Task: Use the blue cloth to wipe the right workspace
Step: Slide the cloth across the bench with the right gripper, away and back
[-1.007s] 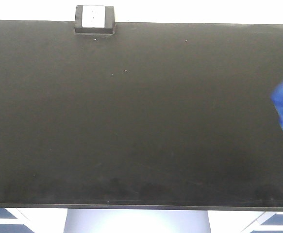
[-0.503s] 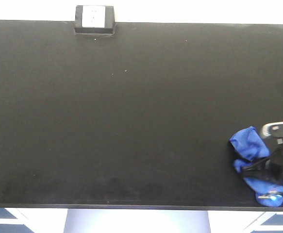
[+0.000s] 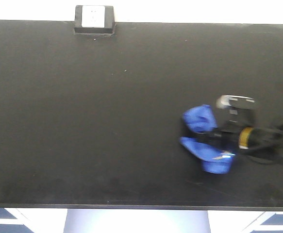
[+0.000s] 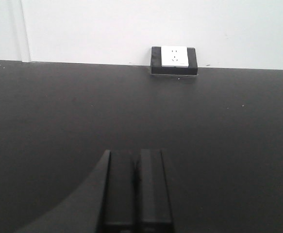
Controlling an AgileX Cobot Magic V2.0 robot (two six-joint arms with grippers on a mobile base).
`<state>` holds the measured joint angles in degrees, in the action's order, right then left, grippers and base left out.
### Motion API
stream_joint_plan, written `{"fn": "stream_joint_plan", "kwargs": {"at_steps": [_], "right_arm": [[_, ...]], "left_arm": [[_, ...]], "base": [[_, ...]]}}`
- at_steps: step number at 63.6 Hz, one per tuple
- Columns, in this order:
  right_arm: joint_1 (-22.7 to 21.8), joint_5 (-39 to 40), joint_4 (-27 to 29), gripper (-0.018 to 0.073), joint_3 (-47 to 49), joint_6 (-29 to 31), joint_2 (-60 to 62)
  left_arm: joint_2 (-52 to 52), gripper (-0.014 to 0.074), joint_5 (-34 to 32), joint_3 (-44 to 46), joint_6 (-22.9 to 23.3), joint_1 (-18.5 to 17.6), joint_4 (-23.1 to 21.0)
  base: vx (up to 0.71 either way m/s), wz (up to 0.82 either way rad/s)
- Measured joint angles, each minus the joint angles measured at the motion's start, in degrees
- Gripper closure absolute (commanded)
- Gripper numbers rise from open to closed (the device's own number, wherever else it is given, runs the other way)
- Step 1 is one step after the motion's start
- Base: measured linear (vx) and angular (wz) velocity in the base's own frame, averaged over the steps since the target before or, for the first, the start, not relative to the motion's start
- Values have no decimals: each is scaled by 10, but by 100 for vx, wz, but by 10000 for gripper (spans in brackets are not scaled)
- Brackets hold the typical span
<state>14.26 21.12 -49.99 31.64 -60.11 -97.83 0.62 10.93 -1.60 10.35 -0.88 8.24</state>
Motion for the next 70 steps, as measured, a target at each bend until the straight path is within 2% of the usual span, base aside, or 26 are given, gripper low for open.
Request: {"fn": "stream_joint_plan", "kwargs": {"at_steps": [1,2,8,15,21,26,32,48,55,62,70], "right_arm": [[12,-3,11,506,8,8,-3],[85,-22,83,496,42,58,-22],[145,-49,137,492,75,88,-40],[178,-94,162,490,101,134,-52],[170,-141,169,489,111,162,-53],[142,-178,170,489,115,170,-50],[80,-223,155,489,118,173,-43],[-146,-297,78,489,120,165,-31],[-220,-306,70,489,120,163,-30],[-254,-309,65,489,120,172,-30],[-240,-307,72,487,120,177,-30]], "left_arm": [[0,602,0,0,0,0,0],[0,602,0,0,0,0,0],[0,602,0,0,0,0,0],[0,602,0,0,0,0,0],[0,602,0,0,0,0,0],[0,602,0,0,0,0,0],[0,602,0,0,0,0,0],[0,602,0,0,0,0,0],[0,602,0,0,0,0,0],[0,602,0,0,0,0,0],[0,602,0,0,0,0,0]], "base": [[0,0],[0,0],[0,0],[0,0],[0,0],[0,0],[0,0],[0,0],[0,0],[0,0],[0,0]]}}
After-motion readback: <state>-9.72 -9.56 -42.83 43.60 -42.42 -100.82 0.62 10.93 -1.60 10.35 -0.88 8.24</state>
